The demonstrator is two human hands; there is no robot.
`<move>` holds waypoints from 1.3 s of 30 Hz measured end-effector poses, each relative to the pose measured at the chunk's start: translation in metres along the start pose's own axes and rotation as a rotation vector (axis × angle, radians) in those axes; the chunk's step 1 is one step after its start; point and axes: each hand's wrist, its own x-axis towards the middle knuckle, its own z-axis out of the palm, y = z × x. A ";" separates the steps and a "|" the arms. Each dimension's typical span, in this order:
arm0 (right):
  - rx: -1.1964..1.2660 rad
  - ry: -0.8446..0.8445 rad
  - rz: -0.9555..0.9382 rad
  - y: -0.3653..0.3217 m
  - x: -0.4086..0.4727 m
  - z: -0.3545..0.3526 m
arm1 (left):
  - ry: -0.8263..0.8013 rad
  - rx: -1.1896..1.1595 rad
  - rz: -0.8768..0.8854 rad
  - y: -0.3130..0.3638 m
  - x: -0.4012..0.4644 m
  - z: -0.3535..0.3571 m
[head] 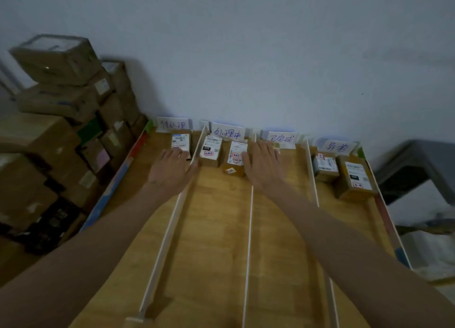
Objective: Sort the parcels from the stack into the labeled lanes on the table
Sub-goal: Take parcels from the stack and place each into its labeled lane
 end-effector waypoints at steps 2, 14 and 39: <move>-0.014 0.005 -0.037 -0.032 -0.020 -0.006 | 0.007 0.048 -0.009 -0.023 -0.033 -0.018; 0.014 0.024 -0.249 -0.228 -0.135 -0.012 | 0.094 0.126 -0.200 -0.161 -0.228 -0.108; 0.293 -0.276 -0.220 -0.450 -0.066 0.077 | 0.122 0.040 -0.487 -0.396 -0.232 -0.126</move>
